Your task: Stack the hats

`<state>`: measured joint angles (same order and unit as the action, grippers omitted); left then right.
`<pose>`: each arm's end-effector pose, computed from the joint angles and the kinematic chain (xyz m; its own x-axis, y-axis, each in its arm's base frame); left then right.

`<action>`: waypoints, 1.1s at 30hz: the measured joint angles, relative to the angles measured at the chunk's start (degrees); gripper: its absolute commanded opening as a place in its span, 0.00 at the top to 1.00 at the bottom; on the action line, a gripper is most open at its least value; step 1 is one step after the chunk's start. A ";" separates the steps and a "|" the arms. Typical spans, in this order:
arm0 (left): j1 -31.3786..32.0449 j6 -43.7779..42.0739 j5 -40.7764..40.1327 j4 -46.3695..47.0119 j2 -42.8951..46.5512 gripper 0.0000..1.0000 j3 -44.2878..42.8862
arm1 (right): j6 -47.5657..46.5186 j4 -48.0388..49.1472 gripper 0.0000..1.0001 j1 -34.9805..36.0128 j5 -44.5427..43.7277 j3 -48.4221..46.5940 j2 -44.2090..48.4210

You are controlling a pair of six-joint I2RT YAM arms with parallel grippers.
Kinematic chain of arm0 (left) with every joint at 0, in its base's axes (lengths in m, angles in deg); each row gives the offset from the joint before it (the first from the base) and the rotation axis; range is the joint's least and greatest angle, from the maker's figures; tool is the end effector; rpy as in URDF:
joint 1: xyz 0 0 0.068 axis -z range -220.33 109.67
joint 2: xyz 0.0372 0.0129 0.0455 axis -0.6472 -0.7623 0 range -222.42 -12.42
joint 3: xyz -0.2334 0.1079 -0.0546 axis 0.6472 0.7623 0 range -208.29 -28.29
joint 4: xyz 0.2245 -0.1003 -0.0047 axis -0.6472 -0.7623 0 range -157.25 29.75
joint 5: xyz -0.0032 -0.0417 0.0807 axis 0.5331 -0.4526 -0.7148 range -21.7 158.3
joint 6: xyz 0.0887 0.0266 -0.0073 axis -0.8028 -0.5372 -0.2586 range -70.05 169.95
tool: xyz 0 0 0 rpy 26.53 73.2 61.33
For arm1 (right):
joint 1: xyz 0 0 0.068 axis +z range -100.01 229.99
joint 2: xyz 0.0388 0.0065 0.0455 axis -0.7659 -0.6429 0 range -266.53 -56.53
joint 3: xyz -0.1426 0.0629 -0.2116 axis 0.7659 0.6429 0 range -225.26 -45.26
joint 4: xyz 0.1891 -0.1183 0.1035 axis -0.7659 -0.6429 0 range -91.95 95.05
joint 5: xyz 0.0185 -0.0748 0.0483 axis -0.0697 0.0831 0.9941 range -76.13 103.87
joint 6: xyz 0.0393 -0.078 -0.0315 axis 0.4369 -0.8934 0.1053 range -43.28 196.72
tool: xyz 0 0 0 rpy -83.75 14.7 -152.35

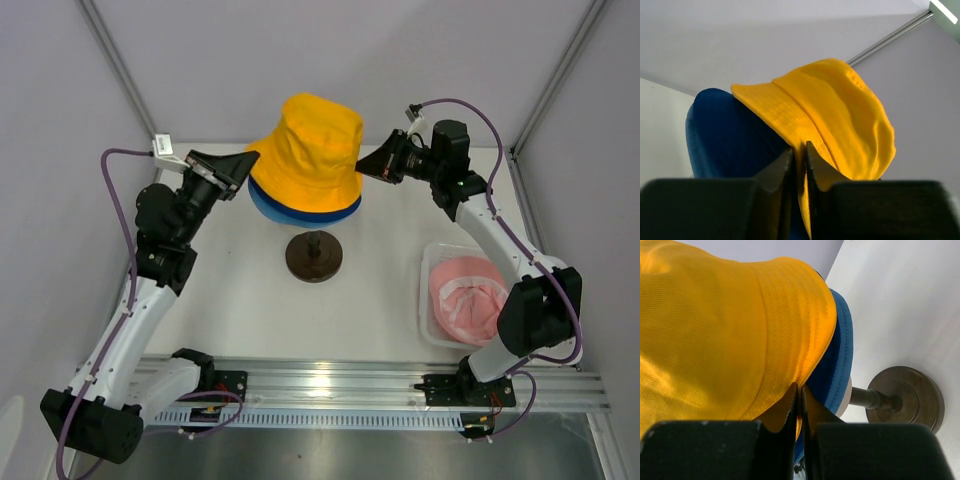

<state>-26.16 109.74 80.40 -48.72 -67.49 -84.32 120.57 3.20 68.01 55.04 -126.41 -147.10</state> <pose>0.2421 -0.0791 0.4190 -0.2729 -0.8026 -0.5305 0.4014 0.4061 -0.8209 0.3556 0.1735 0.3622 -0.7207 0.3140 -0.6181 -0.4819 0.4141 0.7722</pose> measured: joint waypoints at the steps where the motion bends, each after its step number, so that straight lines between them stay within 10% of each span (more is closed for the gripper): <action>1: -0.09 0.15 -0.15 0.00 0.00 0.97 0.33 | 0.02 0.04 0.93 -0.02 0.00 0.00 -0.07; 33: -0.07 8.17 -1.79 15.43 7.04 0.99 19.50 | 4.81 10.08 1.00 0.13 2.71 0.00 -4.42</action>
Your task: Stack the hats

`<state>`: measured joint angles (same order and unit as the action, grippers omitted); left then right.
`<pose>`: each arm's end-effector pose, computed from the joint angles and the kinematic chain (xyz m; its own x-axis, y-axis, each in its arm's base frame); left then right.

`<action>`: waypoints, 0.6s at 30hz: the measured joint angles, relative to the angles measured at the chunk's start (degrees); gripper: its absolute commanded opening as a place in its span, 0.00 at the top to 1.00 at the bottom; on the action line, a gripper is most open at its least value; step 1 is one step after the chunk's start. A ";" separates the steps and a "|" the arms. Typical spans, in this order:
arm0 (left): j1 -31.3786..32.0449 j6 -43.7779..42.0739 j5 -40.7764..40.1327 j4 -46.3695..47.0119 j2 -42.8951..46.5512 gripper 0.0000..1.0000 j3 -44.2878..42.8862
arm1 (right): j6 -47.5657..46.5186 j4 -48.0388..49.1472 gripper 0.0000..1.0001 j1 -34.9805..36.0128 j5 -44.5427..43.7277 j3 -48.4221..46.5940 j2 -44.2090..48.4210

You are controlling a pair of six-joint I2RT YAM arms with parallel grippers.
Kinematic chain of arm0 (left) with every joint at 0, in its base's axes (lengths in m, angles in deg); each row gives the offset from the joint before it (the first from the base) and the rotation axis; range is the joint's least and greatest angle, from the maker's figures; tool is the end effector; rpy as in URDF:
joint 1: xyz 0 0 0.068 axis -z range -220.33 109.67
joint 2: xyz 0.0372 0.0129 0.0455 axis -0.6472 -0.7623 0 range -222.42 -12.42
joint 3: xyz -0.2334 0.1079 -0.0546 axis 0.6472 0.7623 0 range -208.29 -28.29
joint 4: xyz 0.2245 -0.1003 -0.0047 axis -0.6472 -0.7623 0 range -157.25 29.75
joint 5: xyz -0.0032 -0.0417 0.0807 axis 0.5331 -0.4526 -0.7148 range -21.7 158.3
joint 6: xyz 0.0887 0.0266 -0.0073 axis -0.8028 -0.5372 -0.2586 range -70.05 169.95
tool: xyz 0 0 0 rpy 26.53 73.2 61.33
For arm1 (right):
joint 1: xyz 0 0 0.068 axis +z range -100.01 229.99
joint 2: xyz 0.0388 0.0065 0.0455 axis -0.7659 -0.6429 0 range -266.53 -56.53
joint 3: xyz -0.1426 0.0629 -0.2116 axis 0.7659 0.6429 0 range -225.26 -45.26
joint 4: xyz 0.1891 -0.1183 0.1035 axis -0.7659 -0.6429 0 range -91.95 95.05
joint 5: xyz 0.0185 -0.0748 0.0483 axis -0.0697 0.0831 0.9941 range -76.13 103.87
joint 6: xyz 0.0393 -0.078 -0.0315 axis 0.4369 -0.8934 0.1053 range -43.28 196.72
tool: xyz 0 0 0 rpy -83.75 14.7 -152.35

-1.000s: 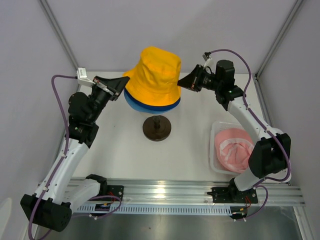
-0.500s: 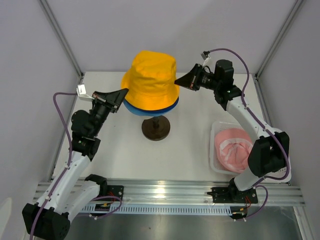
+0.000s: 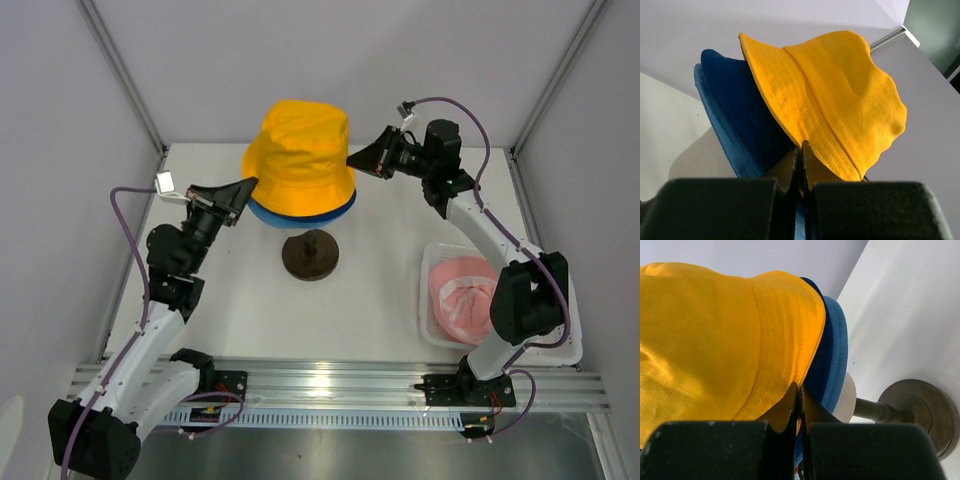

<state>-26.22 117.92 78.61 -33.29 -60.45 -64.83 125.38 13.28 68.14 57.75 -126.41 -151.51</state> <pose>0.2259 -0.0721 0.3572 -0.2805 -0.8699 -0.4058 0.3924 0.2819 -0.8755 0.3731 0.1832 0.3568 -0.7220 0.3328 -0.6066 -0.5117 0.3333 0.7919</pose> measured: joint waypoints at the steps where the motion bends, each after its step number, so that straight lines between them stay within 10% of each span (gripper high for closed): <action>1: 0.02 0.07 0.00 0.37 -0.35 0.99 0.00 | 0.31 0.42 1.00 0.02 0.00 0.00 -0.28; 10: 0.81 1.84 -0.02 4.11 -1.40 0.99 1.46 | 0.76 1.31 1.00 0.24 0.17 -0.39 -1.27; 18: 0.92 1.95 -0.04 -2.12 4.22 0.82 2.03 | -2.71 -6.38 0.57 -1.18 0.50 -5.99 -2.69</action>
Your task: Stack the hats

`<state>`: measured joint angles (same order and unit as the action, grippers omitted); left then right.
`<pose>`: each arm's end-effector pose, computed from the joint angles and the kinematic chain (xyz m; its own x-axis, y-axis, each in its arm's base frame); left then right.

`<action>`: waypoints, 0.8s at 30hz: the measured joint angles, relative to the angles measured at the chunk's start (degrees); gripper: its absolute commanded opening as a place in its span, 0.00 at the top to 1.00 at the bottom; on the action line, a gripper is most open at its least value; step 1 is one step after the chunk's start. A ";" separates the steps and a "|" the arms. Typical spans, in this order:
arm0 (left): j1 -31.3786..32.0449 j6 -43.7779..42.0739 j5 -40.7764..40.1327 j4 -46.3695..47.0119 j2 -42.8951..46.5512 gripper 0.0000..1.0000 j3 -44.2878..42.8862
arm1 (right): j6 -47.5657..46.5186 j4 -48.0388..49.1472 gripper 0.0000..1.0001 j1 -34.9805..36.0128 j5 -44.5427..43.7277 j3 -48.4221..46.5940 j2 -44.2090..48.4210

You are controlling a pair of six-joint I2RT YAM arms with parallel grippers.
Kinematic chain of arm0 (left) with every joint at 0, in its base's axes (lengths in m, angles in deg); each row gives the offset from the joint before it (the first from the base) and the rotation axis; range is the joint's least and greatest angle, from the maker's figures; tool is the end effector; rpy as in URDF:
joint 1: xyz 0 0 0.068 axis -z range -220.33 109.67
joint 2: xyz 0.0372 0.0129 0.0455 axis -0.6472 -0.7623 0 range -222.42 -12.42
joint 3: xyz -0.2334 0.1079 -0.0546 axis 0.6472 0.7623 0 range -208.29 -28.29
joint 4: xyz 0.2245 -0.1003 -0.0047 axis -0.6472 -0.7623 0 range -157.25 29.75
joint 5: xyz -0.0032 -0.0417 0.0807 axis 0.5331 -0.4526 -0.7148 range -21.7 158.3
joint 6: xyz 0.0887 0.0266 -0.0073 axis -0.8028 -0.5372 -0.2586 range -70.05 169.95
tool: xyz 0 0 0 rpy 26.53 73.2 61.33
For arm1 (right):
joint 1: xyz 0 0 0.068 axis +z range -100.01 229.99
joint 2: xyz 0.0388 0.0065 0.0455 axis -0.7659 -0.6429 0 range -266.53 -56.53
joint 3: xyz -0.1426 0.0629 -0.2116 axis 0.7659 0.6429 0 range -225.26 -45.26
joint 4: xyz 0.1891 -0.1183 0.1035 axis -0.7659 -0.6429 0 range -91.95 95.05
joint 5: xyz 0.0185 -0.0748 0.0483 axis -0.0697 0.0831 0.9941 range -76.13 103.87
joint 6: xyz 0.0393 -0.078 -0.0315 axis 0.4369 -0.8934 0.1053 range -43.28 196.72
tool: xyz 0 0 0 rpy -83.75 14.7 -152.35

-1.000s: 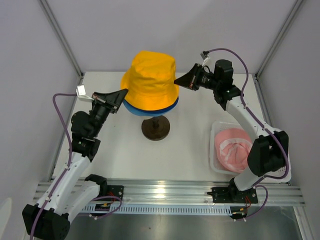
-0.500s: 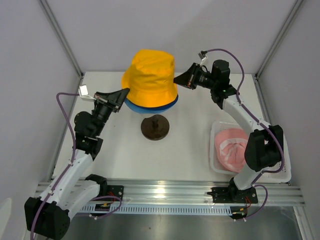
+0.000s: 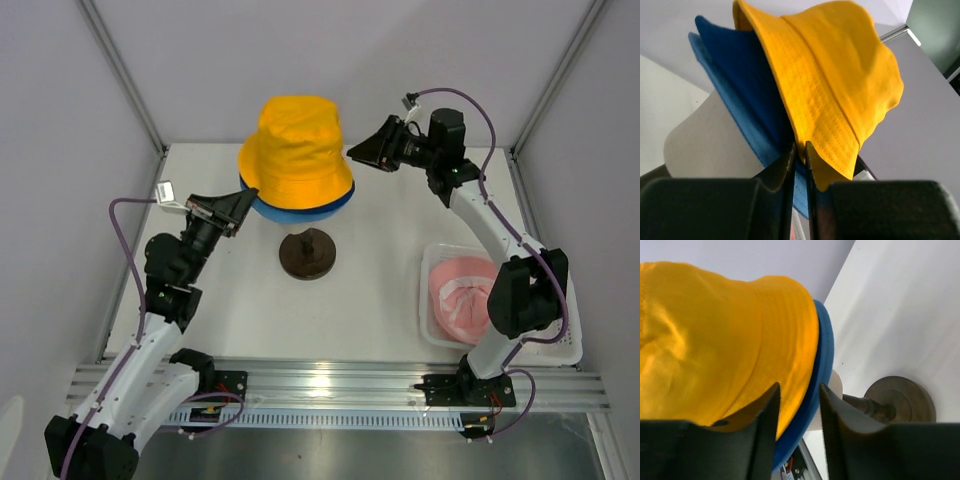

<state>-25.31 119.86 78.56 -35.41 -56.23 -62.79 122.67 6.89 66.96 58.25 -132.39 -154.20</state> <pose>0.2110 -0.0720 0.3533 -0.3064 -0.8746 -0.3758 0.3873 0.2460 -0.8885 0.3860 0.1788 0.3619 -0.7258 0.3156 -0.6112 -0.5008 0.3667 0.7840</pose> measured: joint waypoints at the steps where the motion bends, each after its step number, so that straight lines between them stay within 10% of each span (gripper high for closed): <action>1: 0.04 -0.07 -0.02 -1.31 0.52 0.81 0.00 | -0.52 -0.63 0.54 -0.39 -0.13 -0.39 0.07; 8: 0.39 -1.44 -0.02 -5.77 1.51 0.72 -1.27 | -3.15 -5.66 0.27 -5.11 -0.90 -0.87 2.67; 15: 0.50 -6.73 -0.61 -10.64 6.51 0.32 -1.68 | -8.26 -12.85 0.01 -11.72 -7.02 2.56 13.55; 24: 0.50 -18.23 -2.16 -18.40 20.81 0.01 -1.40 | -13.77 -28.94 0.01 -18.05 -27.67 15.21 33.57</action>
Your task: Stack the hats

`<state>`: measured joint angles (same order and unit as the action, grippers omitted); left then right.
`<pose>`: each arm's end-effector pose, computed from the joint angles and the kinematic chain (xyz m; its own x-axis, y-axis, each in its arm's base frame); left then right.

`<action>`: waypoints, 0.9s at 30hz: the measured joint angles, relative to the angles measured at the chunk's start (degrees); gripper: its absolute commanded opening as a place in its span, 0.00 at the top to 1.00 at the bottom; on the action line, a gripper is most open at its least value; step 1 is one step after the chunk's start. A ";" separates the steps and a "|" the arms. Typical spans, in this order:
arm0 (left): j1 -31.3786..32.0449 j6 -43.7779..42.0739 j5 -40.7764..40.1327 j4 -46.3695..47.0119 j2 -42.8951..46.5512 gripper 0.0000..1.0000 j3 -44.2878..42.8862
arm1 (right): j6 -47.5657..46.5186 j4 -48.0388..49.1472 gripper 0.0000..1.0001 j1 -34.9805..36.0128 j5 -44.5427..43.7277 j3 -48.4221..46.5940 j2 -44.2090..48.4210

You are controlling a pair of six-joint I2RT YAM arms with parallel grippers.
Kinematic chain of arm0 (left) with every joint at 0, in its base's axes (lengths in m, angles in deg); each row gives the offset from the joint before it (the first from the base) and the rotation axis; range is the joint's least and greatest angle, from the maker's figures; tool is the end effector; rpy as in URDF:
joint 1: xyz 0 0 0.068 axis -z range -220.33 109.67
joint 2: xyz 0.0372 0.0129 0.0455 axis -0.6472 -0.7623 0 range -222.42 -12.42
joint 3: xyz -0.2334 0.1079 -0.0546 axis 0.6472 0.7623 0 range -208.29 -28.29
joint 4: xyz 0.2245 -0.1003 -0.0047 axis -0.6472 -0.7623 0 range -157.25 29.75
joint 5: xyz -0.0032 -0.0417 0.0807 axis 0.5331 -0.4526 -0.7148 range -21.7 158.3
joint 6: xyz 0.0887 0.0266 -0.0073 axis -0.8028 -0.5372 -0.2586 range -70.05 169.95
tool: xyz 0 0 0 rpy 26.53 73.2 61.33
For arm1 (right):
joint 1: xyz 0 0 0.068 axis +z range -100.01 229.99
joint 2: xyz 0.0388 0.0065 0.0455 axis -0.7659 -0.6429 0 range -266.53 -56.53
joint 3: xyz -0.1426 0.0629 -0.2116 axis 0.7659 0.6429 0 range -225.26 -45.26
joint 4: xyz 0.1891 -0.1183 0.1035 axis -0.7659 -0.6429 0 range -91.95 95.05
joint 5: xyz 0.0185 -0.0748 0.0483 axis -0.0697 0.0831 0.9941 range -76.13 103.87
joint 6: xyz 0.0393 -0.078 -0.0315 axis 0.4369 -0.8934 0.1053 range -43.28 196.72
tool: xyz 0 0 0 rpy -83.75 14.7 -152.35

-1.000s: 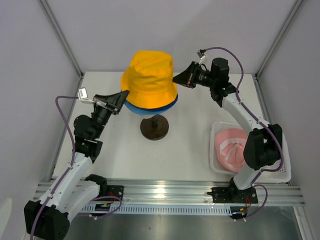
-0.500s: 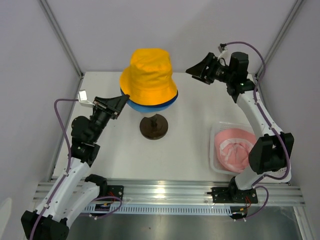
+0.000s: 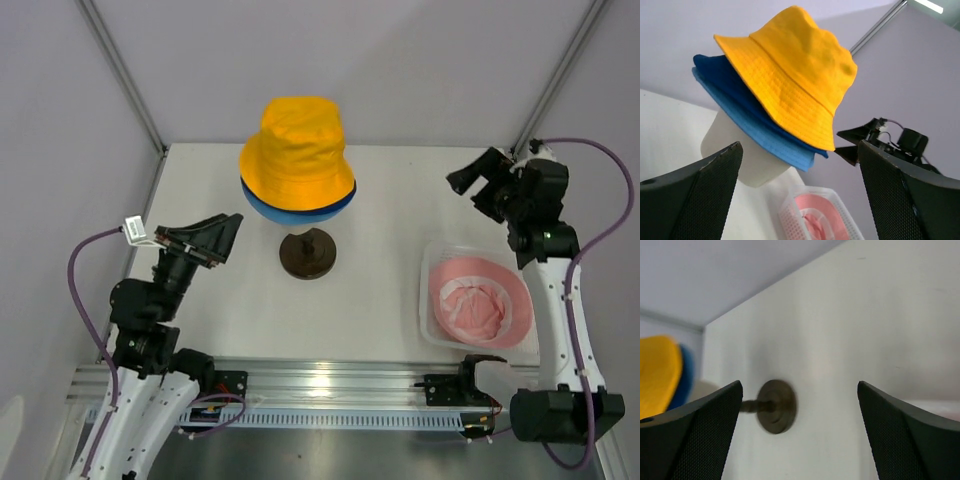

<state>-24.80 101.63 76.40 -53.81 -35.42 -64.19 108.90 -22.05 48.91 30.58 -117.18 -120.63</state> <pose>0.1352 -0.0497 0.3740 -0.1107 -0.7754 -0.6217 0.4941 0.4998 -0.7114 0.2730 0.0188 0.3813 -0.4143 0.5181 -0.7483 -0.0386 0.8115 0.5831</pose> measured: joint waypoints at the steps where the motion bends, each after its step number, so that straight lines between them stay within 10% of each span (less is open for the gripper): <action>1: 0.02 -0.94 0.07 -0.26 0.57 0.01 0.55 | -0.33 -2.73 0.01 -1.14 -4.24 0.85 1.77; 11: 0.11 -6.91 6.69 -9.01 -6.12 0.01 7.02 | -1.81 -24.22 0.01 -10.23 -37.86 7.98 19.43; 18: 1.62 -10.38 7.63 -11.30 -1.51 0.00 7.08 | 2.86 -27.45 0.00 -28.81 -31.01 16.41 19.58; 27: 3.89 -11.32 7.56 -11.06 0.85 0.00 7.82 | -2.01 -22.05 0.07 -32.44 -22.05 21.38 14.71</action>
<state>-20.91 90.31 83.96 -64.87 -34.57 -56.37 106.89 -44.10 16.47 8.53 -95.81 -105.92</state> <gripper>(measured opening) 0.994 0.969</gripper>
